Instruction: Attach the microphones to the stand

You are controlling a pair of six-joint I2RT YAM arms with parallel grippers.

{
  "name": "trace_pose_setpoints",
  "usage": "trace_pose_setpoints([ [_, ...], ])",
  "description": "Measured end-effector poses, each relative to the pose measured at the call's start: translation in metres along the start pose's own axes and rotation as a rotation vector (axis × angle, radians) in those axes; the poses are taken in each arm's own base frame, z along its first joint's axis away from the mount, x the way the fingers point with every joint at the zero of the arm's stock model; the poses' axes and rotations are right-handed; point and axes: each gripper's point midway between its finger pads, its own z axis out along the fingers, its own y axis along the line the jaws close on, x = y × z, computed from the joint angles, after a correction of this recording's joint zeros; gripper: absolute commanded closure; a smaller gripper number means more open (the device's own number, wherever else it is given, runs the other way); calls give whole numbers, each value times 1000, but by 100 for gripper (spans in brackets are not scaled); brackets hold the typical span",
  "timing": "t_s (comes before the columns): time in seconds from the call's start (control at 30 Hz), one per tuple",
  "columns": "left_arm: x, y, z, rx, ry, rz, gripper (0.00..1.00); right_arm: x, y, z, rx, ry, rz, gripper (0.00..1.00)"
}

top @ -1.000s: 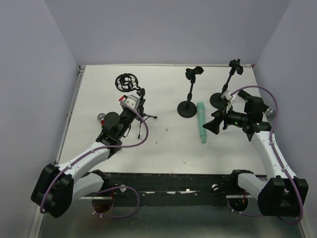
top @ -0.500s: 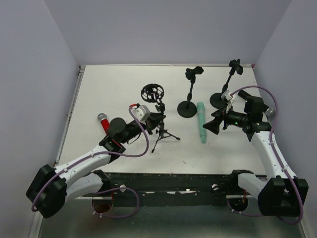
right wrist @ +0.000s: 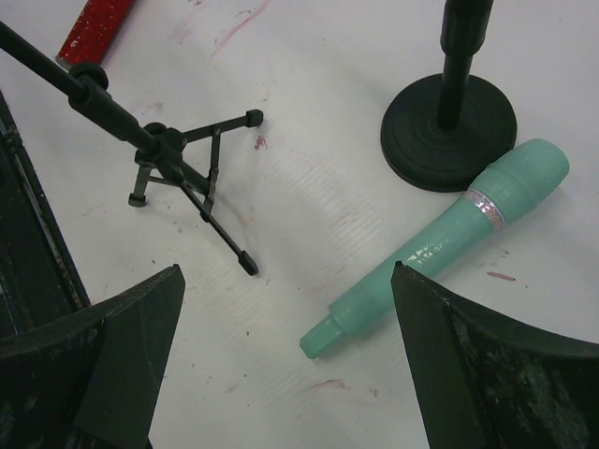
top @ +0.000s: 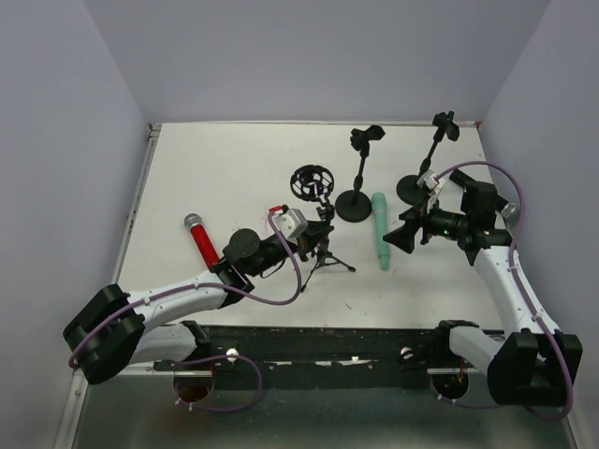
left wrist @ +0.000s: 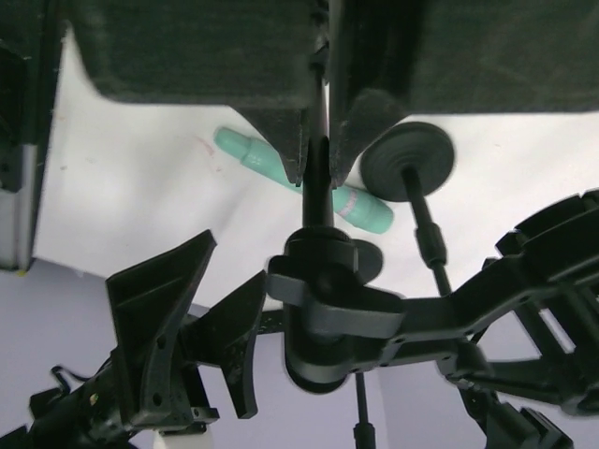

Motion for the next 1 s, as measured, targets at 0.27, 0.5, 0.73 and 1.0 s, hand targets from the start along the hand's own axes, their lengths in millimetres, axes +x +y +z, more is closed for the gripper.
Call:
trace_pose_setpoints([
  [0.27, -6, 4, -14, -45, -8, -27, 33, 1, -1, 1, -1, 3, 1, 0],
  [0.5, -26, 10, -49, -139, -12, -96, 11, 2, -1, 0, 3, 7, -1, 0],
  [0.73, 1, 56, -119, -474, -2, -291, 2, 3, -1, 0, 1, 11, 3, 0],
  [1.0, 66, 159, -207, -1003, 98, -573, 2, 4, -1, 0, 0, 13, 1, 0],
])
